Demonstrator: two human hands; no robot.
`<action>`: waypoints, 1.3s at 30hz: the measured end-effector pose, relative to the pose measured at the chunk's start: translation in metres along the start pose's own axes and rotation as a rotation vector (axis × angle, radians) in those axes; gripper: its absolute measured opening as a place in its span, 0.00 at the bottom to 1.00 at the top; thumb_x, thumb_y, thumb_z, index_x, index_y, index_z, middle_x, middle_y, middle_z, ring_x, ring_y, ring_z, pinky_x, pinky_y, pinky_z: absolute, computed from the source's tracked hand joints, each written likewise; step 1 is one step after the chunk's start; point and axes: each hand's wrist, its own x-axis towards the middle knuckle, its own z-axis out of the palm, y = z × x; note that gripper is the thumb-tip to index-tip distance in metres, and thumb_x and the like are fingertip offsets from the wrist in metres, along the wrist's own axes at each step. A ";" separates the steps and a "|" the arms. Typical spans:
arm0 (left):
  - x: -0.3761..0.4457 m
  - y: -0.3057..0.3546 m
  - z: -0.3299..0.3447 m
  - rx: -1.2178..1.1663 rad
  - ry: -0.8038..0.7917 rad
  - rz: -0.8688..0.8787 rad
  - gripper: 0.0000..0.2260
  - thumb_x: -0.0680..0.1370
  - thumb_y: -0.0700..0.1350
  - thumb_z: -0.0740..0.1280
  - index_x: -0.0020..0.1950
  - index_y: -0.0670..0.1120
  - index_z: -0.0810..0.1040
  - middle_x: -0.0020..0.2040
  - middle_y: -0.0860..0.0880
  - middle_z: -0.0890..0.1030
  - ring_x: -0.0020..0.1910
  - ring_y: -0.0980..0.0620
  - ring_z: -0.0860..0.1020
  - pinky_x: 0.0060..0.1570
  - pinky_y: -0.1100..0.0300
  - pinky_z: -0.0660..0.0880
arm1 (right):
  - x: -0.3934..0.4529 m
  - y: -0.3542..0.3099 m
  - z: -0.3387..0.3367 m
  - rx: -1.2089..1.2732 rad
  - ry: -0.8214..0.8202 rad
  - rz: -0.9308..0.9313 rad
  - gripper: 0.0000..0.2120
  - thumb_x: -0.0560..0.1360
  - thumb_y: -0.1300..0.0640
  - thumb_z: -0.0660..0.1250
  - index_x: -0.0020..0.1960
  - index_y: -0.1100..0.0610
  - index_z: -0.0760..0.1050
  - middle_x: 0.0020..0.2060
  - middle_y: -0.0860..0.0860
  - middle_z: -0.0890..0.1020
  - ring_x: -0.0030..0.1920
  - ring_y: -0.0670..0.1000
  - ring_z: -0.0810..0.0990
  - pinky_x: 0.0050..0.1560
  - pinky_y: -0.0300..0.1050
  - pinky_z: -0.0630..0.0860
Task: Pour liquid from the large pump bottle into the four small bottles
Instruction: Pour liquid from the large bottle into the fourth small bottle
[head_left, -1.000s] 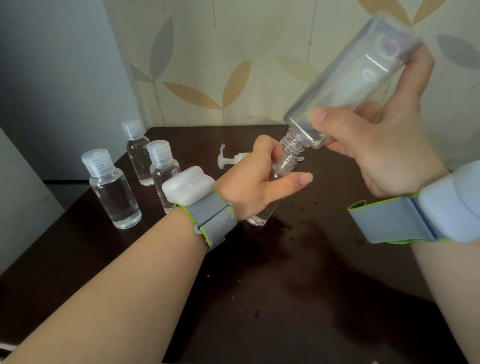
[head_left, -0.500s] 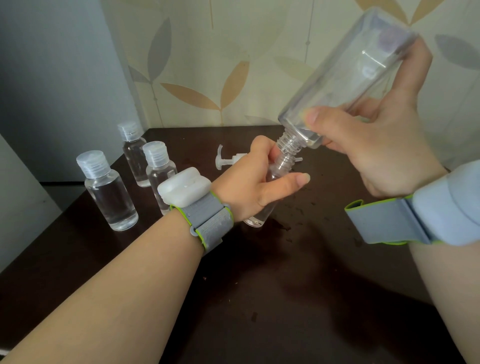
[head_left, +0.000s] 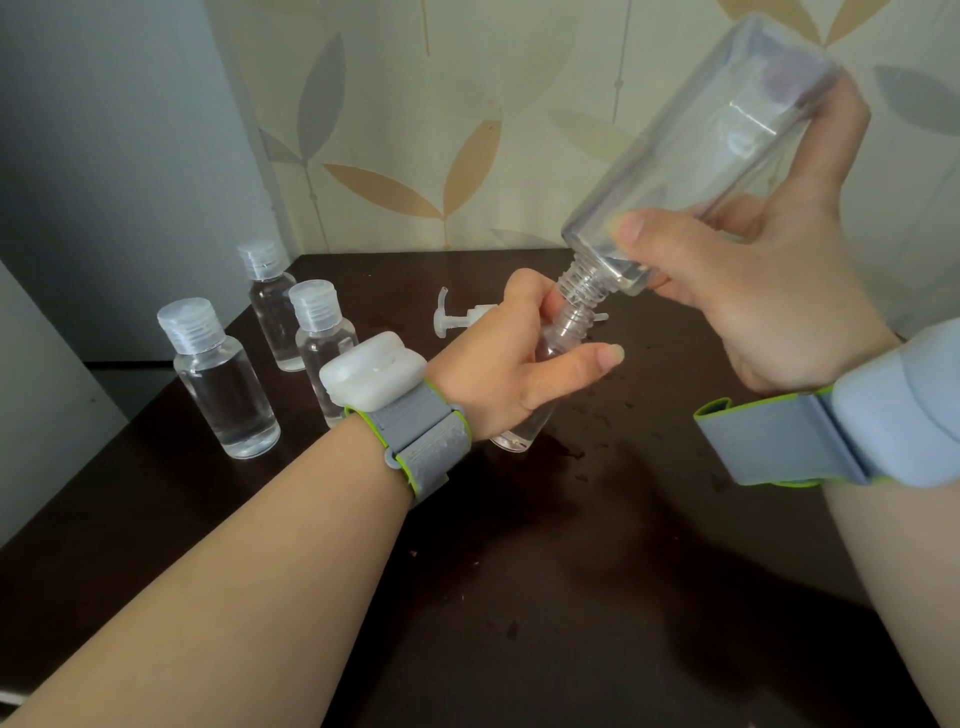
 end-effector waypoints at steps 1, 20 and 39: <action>0.001 0.000 0.001 -0.003 -0.004 -0.003 0.16 0.73 0.47 0.67 0.50 0.43 0.61 0.48 0.32 0.78 0.46 0.36 0.77 0.50 0.42 0.74 | 0.000 0.000 -0.001 0.001 0.003 0.002 0.37 0.55 0.42 0.72 0.56 0.44 0.54 0.46 0.66 0.78 0.44 0.64 0.79 0.48 0.60 0.77; 0.002 -0.004 -0.001 -0.064 -0.088 0.049 0.25 0.62 0.43 0.75 0.43 0.49 0.58 0.35 0.49 0.74 0.33 0.53 0.72 0.37 0.64 0.71 | -0.001 0.000 0.000 0.029 -0.011 0.002 0.36 0.55 0.42 0.72 0.54 0.46 0.55 0.45 0.67 0.78 0.43 0.64 0.79 0.47 0.59 0.78; 0.001 -0.004 0.000 -0.024 0.062 0.067 0.19 0.70 0.42 0.72 0.41 0.51 0.59 0.33 0.54 0.73 0.32 0.57 0.71 0.39 0.64 0.70 | 0.003 0.009 -0.002 0.212 0.011 0.094 0.35 0.54 0.44 0.71 0.53 0.43 0.56 0.29 0.46 0.77 0.27 0.48 0.76 0.40 0.51 0.80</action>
